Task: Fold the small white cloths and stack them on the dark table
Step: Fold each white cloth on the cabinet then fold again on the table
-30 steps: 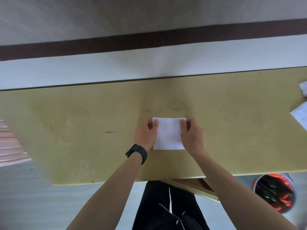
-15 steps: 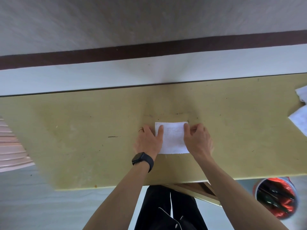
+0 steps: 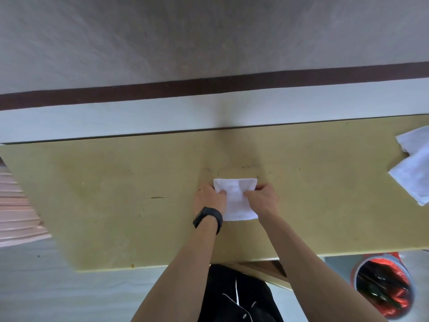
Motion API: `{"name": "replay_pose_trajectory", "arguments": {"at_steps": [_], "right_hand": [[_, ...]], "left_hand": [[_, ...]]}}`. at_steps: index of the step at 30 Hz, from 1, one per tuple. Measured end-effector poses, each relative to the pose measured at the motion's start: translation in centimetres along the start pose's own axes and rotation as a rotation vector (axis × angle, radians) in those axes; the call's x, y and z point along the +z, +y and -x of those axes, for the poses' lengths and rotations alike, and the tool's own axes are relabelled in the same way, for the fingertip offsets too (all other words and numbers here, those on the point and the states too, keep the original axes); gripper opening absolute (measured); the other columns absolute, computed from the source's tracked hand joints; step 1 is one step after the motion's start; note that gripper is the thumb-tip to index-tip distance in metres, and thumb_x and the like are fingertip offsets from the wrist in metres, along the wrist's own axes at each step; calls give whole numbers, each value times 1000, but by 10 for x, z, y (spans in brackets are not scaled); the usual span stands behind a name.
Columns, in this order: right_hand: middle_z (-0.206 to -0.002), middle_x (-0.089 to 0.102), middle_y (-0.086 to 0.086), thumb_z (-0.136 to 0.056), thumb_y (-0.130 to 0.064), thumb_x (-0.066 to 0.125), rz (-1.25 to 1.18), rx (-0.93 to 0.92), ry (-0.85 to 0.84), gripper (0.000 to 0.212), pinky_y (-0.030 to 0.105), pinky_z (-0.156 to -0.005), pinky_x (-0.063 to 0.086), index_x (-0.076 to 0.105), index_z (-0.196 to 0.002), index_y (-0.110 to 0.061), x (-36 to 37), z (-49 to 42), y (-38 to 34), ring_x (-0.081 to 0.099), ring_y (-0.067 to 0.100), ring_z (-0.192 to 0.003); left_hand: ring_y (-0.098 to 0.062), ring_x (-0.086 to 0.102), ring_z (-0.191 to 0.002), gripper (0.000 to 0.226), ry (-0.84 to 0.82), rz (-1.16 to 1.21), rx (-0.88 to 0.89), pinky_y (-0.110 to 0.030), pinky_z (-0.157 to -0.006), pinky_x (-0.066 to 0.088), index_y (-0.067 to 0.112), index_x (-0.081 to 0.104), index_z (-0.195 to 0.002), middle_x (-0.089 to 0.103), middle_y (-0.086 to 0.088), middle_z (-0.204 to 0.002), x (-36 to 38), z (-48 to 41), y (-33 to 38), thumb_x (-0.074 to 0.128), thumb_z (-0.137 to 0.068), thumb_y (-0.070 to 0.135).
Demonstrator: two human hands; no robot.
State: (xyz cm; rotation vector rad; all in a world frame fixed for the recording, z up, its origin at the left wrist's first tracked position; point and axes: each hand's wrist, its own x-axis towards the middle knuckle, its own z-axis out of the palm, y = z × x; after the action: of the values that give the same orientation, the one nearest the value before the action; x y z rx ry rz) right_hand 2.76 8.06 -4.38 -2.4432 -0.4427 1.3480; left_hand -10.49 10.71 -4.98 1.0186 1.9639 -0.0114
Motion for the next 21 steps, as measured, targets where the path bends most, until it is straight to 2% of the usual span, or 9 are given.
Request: {"name": "replay_pose_trajectory", "arguments": {"at_steps": [2, 5, 8, 10, 12, 15, 18, 21], "right_hand": [[-91, 60, -7, -82, -21, 62, -54, -13, -34, 25, 32, -69, 45, 60, -107, -19, -5, -1, 2, 56, 13, -80], [-92, 65, -4, -84, -26, 65, -138, -82, -77, 19, 29, -64, 43, 62, -103, -20, -14, 4, 4, 56, 10, -79], [-92, 67, -1, -86, -24, 67, -238, -203, -105, 14, 27, -66, 44, 64, -99, -20, -28, 13, 2, 58, 14, -79], [-92, 71, -1, -86, -21, 70, -255, -311, -104, 13, 25, -66, 45, 67, -98, -21, -42, 22, -4, 61, 14, -79], [-94, 72, -3, -87, -24, 73, -260, -387, -112, 12, 21, -67, 47, 69, -98, -25, -58, 35, -13, 65, 12, -83], [-92, 72, -9, -86, -26, 75, -260, -531, -101, 10, 7, -67, 45, 71, -95, -26, -83, 65, -32, 65, 3, -88], [-91, 73, -14, -85, -25, 76, -243, -666, -71, 9, 9, -70, 48, 71, -92, -27, -107, 101, -53, 65, -3, -88], [-88, 71, -21, -88, -24, 73, -235, -810, -34, 6, 12, -70, 48, 70, -90, -28, -129, 140, -76, 65, -3, -84]], "left_hand": [[-23, 64, -82, 29, -33, 41, 10, -40, -74, 59, 17, 60, -99, 65, -3, -98, -1, -1, -1, 61, -80, 38], [-17, 62, -84, 19, -87, 208, 37, -33, -72, 54, 20, 57, -99, 64, 1, -100, -8, 4, 0, 64, -82, 27], [-13, 61, -87, 29, -99, 379, 85, -26, -69, 49, 18, 54, -108, 64, 2, -102, -23, 15, 0, 71, -85, 17], [-13, 65, -92, 34, -97, 456, 164, -25, -75, 52, 22, 58, -113, 67, 5, -104, -41, 25, 3, 74, -84, 13], [-8, 66, -93, 26, -96, 436, 275, -22, -77, 50, 30, 64, -104, 71, 10, -101, -63, 38, 9, 74, -85, 17], [0, 65, -90, 17, -83, 435, 428, -16, -74, 46, 37, 66, -91, 71, 16, -94, -101, 65, 24, 77, -84, 26], [2, 65, -80, 13, -33, 455, 575, -10, -67, 45, 33, 70, -85, 71, 18, -82, -139, 94, 37, 78, -83, 23], [4, 65, -78, 9, 6, 460, 698, -10, -68, 46, 28, 72, -86, 72, 19, -80, -177, 130, 51, 78, -84, 22]]}}
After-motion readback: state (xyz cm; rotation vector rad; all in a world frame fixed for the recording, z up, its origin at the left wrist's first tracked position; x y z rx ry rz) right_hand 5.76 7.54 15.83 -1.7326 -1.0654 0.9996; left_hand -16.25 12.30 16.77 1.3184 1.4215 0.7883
